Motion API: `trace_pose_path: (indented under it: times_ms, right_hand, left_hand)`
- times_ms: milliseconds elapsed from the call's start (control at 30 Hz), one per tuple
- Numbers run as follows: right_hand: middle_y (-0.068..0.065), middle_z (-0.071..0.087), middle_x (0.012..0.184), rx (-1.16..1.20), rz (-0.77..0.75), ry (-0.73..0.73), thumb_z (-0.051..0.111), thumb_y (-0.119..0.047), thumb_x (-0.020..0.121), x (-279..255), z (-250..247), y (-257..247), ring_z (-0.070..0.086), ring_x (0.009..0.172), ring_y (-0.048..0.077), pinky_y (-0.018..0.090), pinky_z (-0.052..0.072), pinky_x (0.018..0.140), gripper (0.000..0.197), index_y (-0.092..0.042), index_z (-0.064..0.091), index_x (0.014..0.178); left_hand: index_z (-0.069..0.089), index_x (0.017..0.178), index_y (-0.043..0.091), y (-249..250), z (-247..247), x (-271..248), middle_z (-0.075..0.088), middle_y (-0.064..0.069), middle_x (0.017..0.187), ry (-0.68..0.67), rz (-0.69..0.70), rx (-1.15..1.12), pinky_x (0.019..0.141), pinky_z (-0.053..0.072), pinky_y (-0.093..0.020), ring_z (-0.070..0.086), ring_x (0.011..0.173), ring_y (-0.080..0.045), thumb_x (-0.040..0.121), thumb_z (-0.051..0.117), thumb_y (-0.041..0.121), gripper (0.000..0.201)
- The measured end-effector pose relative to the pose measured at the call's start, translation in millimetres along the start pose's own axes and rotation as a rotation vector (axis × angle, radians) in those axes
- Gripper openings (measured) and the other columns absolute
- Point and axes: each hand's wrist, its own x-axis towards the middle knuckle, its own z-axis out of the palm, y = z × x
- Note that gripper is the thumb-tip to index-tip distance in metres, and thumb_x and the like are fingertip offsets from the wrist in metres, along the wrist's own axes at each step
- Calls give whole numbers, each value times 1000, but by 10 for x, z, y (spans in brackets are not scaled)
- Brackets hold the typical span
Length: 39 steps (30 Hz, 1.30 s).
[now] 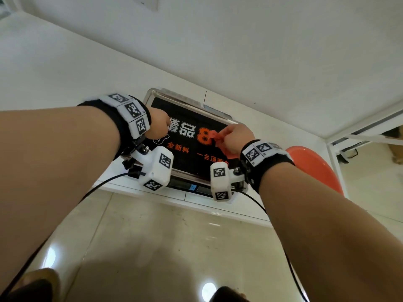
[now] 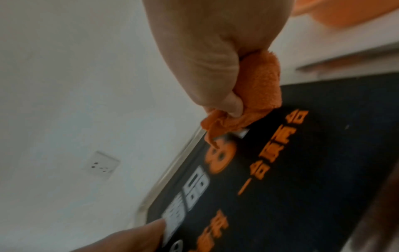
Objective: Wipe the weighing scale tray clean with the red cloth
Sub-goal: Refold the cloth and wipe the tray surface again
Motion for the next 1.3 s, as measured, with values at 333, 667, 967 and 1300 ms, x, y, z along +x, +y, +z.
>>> trace_pose_path:
  times_ms: [333,667,967,1300]
  right_hand:
    - [10,68,122,-178,179,-141,65,-29,91,-337,101,238,63,95,23,32,56,78,28,-14,67,114]
    - [12,67,116,-314,8,-192,51,-17,99,-389,87,-102,65,102,26,32,53,88,25,-2,65,114]
    - [5,70,115,-129,201,-89,58,-24,93,-442,104,360,67,108,27,28,51,72,30,-15,70,119]
    - [16,70,116,197,135,-76,60,-11,89,-307,75,-13,68,107,33,45,56,95,24,-6,69,111]
  left_hand:
    - [45,140,6,14,77,-51,49,-11,141,36,27,-29,103,38,-27,48,129,-25,98,40,10,43]
    - [46,139,8,-9,74,-108,50,-11,140,27,63,-7,101,40,-29,49,127,-25,96,39,10,43]
    - [46,139,8,-17,55,-132,50,-11,139,27,73,-6,103,38,-27,48,128,-25,97,40,10,42]
    - [38,145,12,-51,43,-129,44,-8,145,15,72,1,106,36,-27,44,132,-24,96,37,6,49]
